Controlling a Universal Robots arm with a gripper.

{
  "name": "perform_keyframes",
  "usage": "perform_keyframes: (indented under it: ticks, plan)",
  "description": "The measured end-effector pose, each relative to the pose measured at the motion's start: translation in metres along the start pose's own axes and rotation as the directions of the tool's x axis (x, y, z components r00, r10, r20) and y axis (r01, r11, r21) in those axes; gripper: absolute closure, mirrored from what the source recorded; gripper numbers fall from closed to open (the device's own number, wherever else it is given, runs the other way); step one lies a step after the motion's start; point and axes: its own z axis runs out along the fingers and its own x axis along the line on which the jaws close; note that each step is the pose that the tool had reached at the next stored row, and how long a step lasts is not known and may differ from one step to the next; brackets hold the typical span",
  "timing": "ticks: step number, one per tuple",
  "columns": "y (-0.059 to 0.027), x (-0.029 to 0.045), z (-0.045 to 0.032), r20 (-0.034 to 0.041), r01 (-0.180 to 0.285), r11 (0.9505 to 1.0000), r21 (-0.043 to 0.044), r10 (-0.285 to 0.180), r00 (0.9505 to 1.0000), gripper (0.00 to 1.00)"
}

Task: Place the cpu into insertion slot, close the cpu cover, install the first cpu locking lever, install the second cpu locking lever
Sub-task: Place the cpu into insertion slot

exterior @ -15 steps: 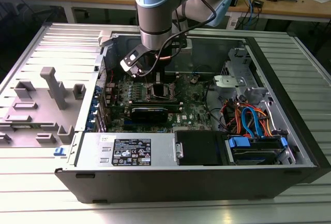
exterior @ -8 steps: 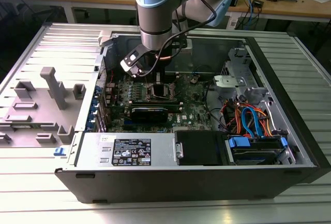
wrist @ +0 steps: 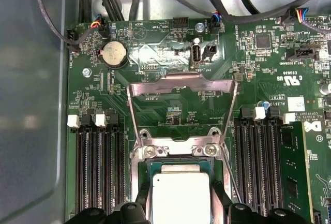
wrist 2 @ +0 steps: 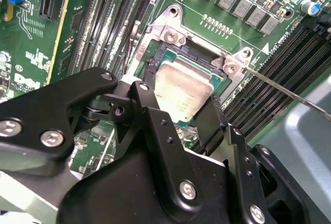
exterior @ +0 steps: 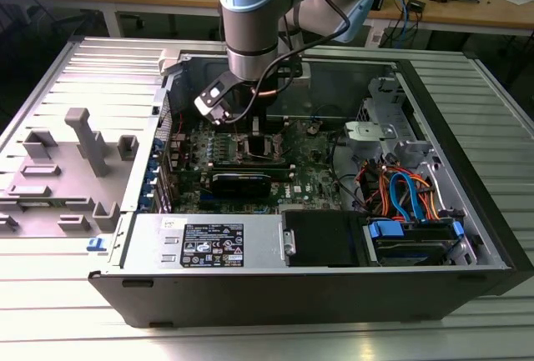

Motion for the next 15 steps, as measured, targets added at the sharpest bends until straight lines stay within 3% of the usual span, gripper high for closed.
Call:
perform_keyframes:
  ticks: [3, 6, 9, 15]
  plan:
    - [0.0000, -0.0002, 0.0000, -0.0026, 0.030, 0.9995, -0.0002, -0.030, 0.9995, 0.45]
    - [0.0001, -0.0001, 0.0001, -0.0025, 0.030, 0.9996, -0.0002, -0.030, 0.9996, 0.45]
    - [0.0003, 0.0000, 0.0002, 0.0046, 0.028, 0.9996, -0.0004, -0.028, 0.9996, 0.45]
    - [0.0003, -0.0001, 0.0000, 0.0055, 0.027, 0.9996, -0.0001, -0.027, 0.9996, 0.45]
